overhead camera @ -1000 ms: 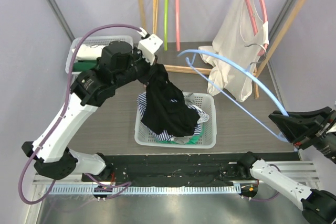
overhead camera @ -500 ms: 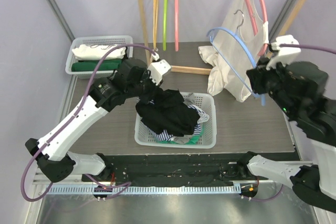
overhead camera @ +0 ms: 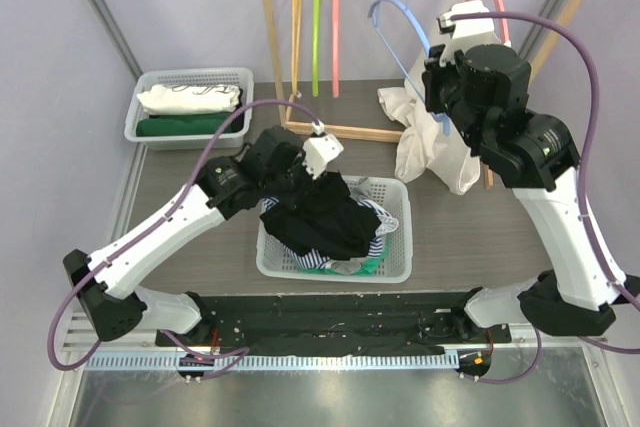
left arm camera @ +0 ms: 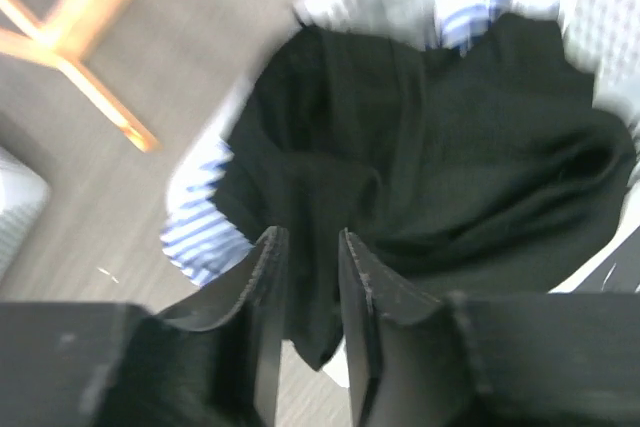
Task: Remove the tank top from the hanger
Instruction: Place the hanger at the clothesline.
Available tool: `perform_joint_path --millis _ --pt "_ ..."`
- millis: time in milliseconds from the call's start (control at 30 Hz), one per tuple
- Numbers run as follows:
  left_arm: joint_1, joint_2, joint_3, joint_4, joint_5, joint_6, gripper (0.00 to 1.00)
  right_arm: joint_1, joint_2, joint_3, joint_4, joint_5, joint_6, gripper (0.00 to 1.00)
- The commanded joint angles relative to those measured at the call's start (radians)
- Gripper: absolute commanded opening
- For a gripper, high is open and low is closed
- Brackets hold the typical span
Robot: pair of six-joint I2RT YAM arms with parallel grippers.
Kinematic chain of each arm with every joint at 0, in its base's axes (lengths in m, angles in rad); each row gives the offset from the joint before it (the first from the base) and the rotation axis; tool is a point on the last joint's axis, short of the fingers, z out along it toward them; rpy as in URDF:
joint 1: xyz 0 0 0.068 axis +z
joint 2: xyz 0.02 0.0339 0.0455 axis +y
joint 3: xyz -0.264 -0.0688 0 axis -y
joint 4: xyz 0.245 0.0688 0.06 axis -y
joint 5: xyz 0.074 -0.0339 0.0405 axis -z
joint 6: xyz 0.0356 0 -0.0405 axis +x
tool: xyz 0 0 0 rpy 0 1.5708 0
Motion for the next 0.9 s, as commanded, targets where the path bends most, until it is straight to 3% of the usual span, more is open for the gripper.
perform_joint_path --millis 0,133,200,300,400,533,633,867 --pt "-0.009 -0.044 -0.117 -0.006 0.017 0.068 0.36 0.0 0.054 0.128 0.154 0.04 -0.044 0.01" --pt "-0.009 -0.114 -0.235 -0.091 0.04 0.157 0.47 0.0 0.118 0.196 0.183 0.045 -0.064 0.01" --pt "-0.011 -0.128 -0.237 -0.105 0.06 0.181 0.62 0.0 0.154 0.211 0.205 0.051 -0.077 0.01" --pt "-0.011 -0.098 -0.135 -0.207 0.124 0.2 0.84 0.0 0.201 0.251 0.21 0.072 -0.084 0.01" --pt "-0.009 -0.078 -0.021 -0.27 0.199 0.221 0.94 0.0 0.224 0.269 0.226 0.088 -0.097 0.01" --pt "-0.009 -0.117 0.101 -0.269 0.247 0.252 0.99 -0.012 0.261 0.286 0.242 0.094 -0.106 0.01" --pt "-0.011 -0.13 0.16 -0.232 0.203 0.241 1.0 -0.026 0.275 0.291 0.252 0.088 -0.101 0.01" --pt "-0.009 -0.093 -0.036 -0.001 0.071 0.137 0.98 -0.032 0.273 0.28 0.28 0.058 -0.084 0.01"
